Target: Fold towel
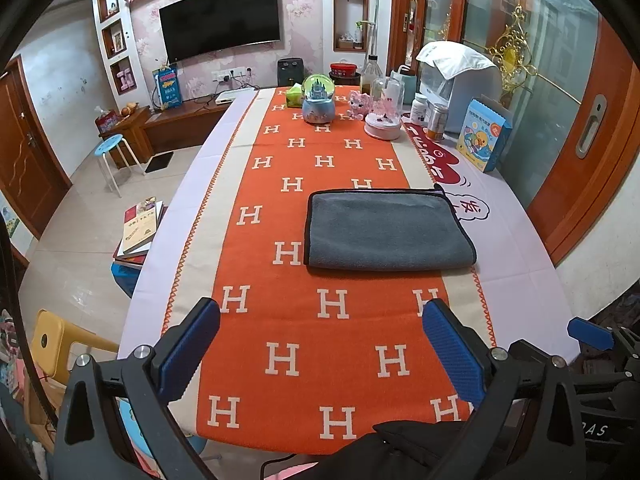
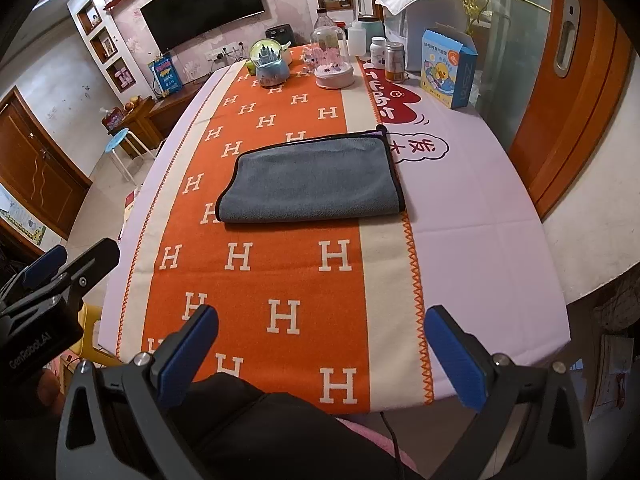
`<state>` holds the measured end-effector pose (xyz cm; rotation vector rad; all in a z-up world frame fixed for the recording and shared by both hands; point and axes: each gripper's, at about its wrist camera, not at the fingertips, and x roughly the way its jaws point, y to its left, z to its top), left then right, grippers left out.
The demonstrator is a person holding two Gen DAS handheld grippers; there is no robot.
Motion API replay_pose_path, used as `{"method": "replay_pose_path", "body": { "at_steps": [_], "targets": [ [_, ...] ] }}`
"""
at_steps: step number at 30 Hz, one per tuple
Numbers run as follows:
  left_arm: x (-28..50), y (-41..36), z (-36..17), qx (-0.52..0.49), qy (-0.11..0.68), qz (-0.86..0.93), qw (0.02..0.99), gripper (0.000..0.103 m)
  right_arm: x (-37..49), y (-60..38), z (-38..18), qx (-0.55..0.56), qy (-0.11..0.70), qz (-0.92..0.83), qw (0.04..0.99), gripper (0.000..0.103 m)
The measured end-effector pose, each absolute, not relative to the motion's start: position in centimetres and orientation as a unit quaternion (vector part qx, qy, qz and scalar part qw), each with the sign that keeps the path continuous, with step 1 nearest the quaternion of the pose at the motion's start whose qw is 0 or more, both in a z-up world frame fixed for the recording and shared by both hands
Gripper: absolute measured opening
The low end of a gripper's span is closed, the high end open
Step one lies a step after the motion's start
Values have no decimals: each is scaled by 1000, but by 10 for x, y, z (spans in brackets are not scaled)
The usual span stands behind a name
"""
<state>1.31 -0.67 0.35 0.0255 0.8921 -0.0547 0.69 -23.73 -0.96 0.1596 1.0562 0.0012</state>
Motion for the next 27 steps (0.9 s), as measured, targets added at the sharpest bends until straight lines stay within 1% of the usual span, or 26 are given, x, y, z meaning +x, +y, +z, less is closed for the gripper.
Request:
{"method": "replay_pose_path", "body": {
  "at_steps": [27],
  "targets": [
    [16, -6, -1, 11, 437, -30, 899, 101, 6, -234, -21, 80, 514, -4, 854, 103]
  ]
}}
